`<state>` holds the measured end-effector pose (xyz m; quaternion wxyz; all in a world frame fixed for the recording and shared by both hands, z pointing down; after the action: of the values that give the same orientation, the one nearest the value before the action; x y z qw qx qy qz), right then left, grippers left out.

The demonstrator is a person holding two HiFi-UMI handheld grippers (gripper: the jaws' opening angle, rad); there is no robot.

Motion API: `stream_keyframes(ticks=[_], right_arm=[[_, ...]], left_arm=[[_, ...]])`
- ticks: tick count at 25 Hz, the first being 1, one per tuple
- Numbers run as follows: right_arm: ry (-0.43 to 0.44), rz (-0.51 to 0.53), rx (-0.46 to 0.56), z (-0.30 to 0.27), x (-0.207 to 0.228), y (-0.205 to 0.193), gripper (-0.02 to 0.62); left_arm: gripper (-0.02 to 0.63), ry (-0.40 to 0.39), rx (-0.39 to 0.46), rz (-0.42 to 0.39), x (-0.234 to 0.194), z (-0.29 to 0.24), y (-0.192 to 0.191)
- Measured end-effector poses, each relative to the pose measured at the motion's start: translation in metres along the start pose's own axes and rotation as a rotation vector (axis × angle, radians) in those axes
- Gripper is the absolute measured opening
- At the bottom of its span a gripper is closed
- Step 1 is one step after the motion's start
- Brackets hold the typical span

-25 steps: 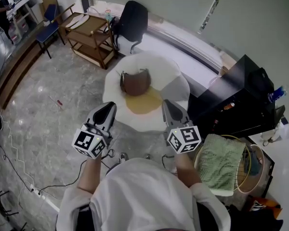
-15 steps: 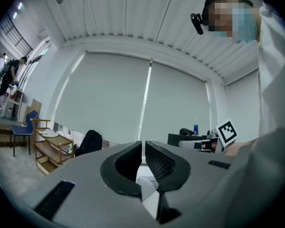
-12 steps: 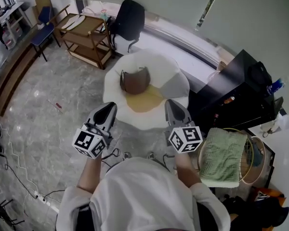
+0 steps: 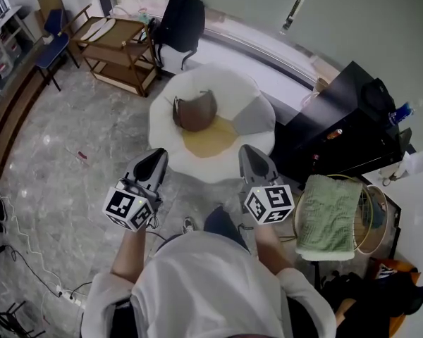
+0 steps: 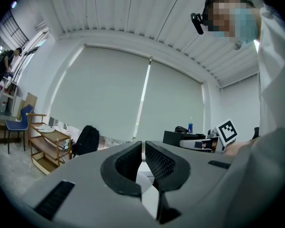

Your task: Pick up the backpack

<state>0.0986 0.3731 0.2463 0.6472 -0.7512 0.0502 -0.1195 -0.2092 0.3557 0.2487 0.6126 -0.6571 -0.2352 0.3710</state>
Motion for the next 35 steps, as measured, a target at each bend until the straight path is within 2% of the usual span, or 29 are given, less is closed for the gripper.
stream_keyframes(ticks=[8, 18, 27, 35], right_arm=[[-0.013, -0.016, 0.005, -0.031, 0.021, 0.004, 0.031], [0.055, -0.016, 0.009, -0.095, 0.071, 0.014, 0.031], [0.109, -0.011, -0.019, -0.150, 0.123, 0.017, 0.031], [0.149, -0.013, -0.049, -0.184, 0.132, 0.013, 0.031]], left_arm=[[0.049, 0.020, -0.016, 0.012, -0.015, -0.025, 0.000], [0.049, 0.059, -0.014, -0.030, -0.039, -0.092, 0.009], [0.049, 0.122, -0.011, -0.015, -0.056, -0.151, 0.003], [0.049, 0.155, -0.011, 0.011, -0.075, -0.172, -0.003]])
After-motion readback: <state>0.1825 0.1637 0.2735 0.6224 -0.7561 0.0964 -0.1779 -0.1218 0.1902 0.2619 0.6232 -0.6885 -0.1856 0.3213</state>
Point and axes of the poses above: the fingertips, and each gripper's own axes: z backward along the fingers, x to its right, y out of its top, the point moved 10 cm from there along z, backward along the fingers, and after that the axes turned 7 degrees about -y, right-handed, at the moved point
